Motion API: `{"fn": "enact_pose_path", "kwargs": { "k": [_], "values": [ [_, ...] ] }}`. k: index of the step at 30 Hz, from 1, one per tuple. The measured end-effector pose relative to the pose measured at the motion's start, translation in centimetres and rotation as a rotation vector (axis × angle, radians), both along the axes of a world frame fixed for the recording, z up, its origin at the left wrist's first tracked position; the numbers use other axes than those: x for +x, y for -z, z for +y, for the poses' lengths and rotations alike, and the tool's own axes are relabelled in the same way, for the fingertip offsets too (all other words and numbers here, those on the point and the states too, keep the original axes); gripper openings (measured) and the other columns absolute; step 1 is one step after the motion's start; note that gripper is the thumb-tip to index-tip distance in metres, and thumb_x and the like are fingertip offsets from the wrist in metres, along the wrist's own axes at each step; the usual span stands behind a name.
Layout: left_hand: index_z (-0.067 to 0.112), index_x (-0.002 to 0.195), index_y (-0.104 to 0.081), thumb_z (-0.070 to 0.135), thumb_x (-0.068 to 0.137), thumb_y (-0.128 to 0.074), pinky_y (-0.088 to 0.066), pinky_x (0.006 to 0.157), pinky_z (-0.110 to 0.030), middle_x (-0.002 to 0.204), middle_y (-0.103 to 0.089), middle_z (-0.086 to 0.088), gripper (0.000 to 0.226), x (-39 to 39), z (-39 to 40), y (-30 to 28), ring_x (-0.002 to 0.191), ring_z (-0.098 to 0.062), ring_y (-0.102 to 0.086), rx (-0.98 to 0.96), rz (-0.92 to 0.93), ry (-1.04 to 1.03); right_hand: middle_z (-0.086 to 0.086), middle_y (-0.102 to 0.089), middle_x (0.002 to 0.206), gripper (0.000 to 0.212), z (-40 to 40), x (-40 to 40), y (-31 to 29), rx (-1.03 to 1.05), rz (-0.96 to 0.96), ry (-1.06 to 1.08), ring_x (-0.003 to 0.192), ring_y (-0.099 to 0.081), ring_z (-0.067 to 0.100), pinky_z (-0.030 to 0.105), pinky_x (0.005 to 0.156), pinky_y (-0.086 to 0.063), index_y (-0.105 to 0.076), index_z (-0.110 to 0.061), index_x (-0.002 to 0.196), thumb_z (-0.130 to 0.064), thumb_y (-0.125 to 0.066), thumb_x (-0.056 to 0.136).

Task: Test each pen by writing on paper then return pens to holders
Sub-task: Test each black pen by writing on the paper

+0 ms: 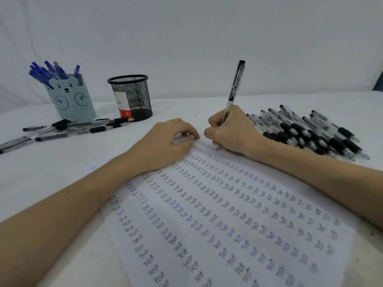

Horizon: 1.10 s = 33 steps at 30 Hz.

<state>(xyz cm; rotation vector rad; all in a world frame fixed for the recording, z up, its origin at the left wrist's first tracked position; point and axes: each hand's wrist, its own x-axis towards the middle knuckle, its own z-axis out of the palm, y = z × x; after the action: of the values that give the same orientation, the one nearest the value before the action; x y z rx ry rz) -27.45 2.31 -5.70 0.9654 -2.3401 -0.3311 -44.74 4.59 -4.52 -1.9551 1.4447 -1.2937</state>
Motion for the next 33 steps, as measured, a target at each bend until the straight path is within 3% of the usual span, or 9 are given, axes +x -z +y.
{"fn": "enact_pose_path", "kwargs": {
  "k": [3,9,15,18,21,26,30,33],
  "values": [
    [0.027,0.1,-0.066,0.017,0.089,-0.058,-0.037,0.08,-0.008,0.103,-0.062,0.008,0.017,-0.02,0.07,-0.04,0.097,0.001,-0.054,0.005,0.008,0.003,0.004,-0.024,0.045,0.045,0.0,-0.12,-0.08,0.03,0.016,0.011,0.041,-0.045,0.016,0.016,0.038,-0.03,-0.025,-0.014,0.044,0.008,-0.053,0.071],
    [0.028,0.099,-0.066,0.017,0.09,-0.058,-0.035,0.078,-0.007,0.101,-0.061,0.009,0.017,0.02,0.07,0.02,0.095,0.004,-0.053,0.005,0.015,0.005,0.006,-0.024,0.048,0.045,0.35,0.02,-0.24,0.079,0.027,0.011,0.03,-0.046,0.003,0.015,0.034,-0.026,-0.025,-0.012,0.044,0.009,-0.053,0.073],
    [0.027,0.1,-0.066,0.017,0.09,-0.058,-0.041,0.088,-0.018,0.103,-0.061,0.007,0.017,-0.01,0.16,0.04,0.098,-0.001,-0.054,0.013,0.015,0.002,-0.001,-0.018,0.041,0.047,0.43,0.11,-0.23,0.062,0.029,0.041,0.033,-0.047,0.003,0.016,0.036,-0.028,-0.023,-0.015,0.043,0.008,-0.052,0.072],
    [0.027,0.1,-0.066,0.017,0.09,-0.058,-0.039,0.085,-0.014,0.102,-0.061,0.007,0.016,-0.03,0.11,0.08,0.097,0.0,-0.053,0.01,0.016,0.003,0.004,-0.022,0.042,0.046,0.54,0.08,-0.34,0.076,0.022,0.028,0.03,-0.046,0.001,0.014,0.033,-0.027,-0.024,-0.013,0.044,0.008,-0.052,0.073],
    [0.027,0.1,-0.066,0.021,0.089,-0.058,-0.038,0.081,-0.012,0.1,-0.061,0.007,0.015,0.0,0.04,0.13,0.095,0.0,-0.054,0.006,0.021,0.007,-0.006,-0.018,0.035,0.047,0.43,0.07,-0.29,0.06,0.008,0.049,0.034,-0.046,0.005,0.014,0.033,-0.029,-0.023,-0.015,0.043,0.007,-0.052,0.073],
    [0.025,0.101,-0.067,0.017,0.09,-0.058,-0.035,0.079,-0.008,0.101,-0.062,0.005,0.016,0.03,-0.07,0.14,0.095,0.0,-0.053,0.0,0.009,0.005,-0.006,-0.017,0.036,0.047,0.39,0.17,-0.25,0.051,0.016,0.062,0.042,-0.045,0.014,0.013,0.033,-0.027,-0.023,-0.015,0.044,0.007,-0.051,0.073],
    [0.027,0.101,-0.067,0.021,0.089,-0.058,-0.034,0.077,-0.005,0.101,-0.061,0.006,0.016,0.07,-0.11,0.18,0.094,0.002,-0.053,-0.005,0.011,0.013,0.001,-0.025,0.039,0.047,0.44,0.07,-0.29,0.059,0.005,0.08,0.035,-0.044,0.01,0.012,0.032,-0.029,-0.025,-0.014,0.041,0.007,-0.053,0.073],
    [0.025,0.101,-0.067,0.017,0.09,-0.058,-0.033,0.076,-0.005,0.102,-0.062,0.006,0.016,0.04,-0.06,0.13,0.094,0.0,-0.053,-0.01,0.004,0.004,-0.002,-0.021,0.039,0.047,0.36,0.1,-0.16,0.052,0.02,0.103,0.042,-0.048,0.013,0.014,0.034,-0.03,-0.024,-0.015,0.042,0.006,-0.053,0.072]
  ]
}}
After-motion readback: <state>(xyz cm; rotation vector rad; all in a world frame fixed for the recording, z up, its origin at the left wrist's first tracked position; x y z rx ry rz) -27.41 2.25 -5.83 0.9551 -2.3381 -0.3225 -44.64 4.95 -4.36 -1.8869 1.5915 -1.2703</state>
